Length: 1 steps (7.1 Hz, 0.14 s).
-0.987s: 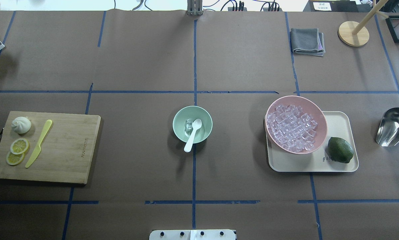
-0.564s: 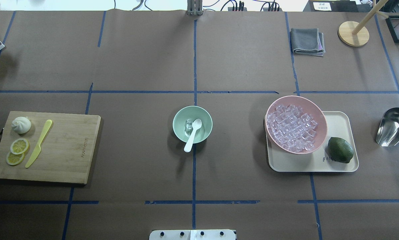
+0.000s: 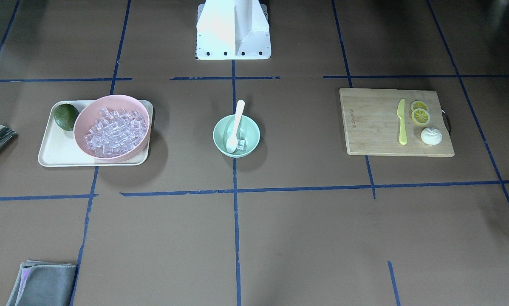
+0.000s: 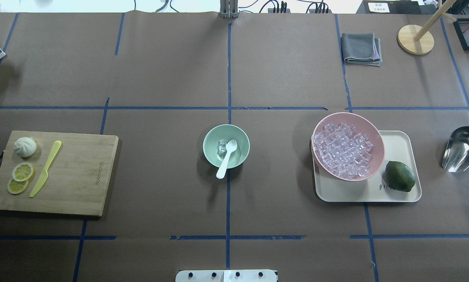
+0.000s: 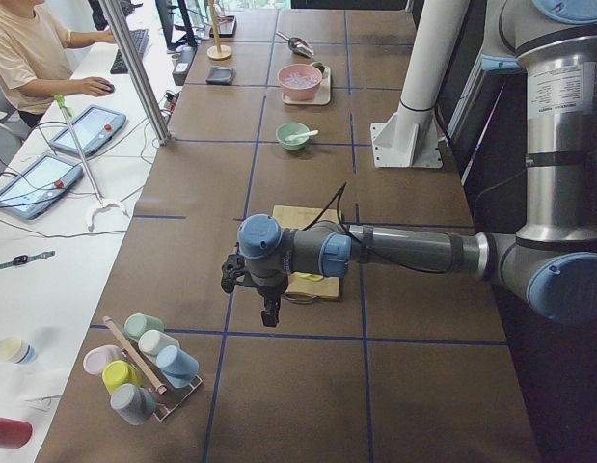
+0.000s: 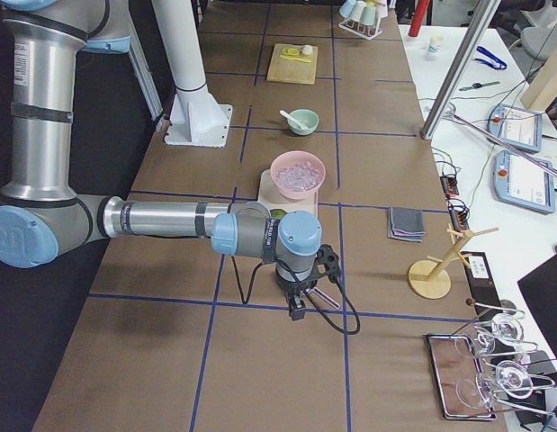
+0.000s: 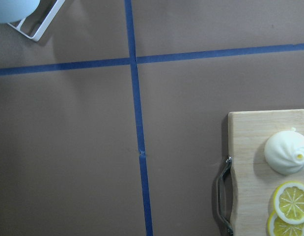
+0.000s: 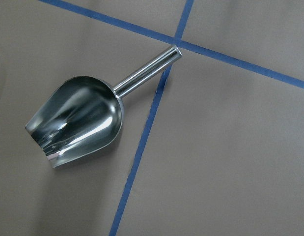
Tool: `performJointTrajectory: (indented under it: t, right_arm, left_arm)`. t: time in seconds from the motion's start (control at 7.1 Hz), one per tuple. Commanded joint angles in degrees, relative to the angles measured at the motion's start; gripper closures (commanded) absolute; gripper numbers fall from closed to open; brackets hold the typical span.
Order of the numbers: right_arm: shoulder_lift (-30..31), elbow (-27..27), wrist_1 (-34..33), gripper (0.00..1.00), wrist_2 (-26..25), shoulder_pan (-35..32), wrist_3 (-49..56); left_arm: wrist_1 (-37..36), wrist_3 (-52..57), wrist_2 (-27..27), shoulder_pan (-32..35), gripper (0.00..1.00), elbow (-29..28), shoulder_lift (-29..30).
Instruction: Put spoon and ice into bowl
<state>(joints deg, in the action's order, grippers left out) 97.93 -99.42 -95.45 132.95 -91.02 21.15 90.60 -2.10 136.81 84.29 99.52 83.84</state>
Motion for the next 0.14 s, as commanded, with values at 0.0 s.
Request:
performJointTrajectory:
  t: [0.0]
  right_arm:
    - [0.33, 0.02, 0.0, 0.01, 0.12, 0.05, 0.2]
  left_arm:
    - [-0.16, 0.08, -0.4, 0.0, 0.0, 0.59, -0.17]
